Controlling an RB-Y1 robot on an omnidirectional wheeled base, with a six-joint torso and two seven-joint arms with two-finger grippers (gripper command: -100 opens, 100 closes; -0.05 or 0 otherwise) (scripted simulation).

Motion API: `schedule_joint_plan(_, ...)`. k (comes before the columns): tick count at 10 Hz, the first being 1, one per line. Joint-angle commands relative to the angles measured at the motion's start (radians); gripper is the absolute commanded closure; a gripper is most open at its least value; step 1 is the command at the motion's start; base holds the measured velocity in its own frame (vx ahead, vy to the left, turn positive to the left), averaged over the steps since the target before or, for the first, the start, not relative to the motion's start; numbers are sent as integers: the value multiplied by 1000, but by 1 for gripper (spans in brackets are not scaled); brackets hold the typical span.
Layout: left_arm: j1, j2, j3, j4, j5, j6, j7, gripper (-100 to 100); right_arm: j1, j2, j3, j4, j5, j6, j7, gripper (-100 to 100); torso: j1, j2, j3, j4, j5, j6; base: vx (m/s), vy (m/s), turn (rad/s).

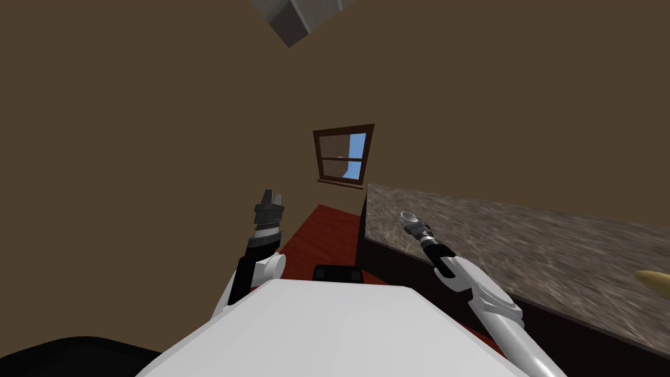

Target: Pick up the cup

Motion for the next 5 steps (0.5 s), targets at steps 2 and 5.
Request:
schedule_joint_plan(2, 0, 0, 0, 0, 0, 0, 0, 0, 49, -28, -46, -10, 5, -6, 34, -100, 0, 0, 0, 0, 0, 0, 31, 84, -41)
schedule_joint_plan(5, 0, 0, 0, 0, 0, 0, 0, 0, 118, -73, -112, -17, 15, -18, 84, -100, 0, 0, 0, 0, 0, 0, 24, 88, -46)
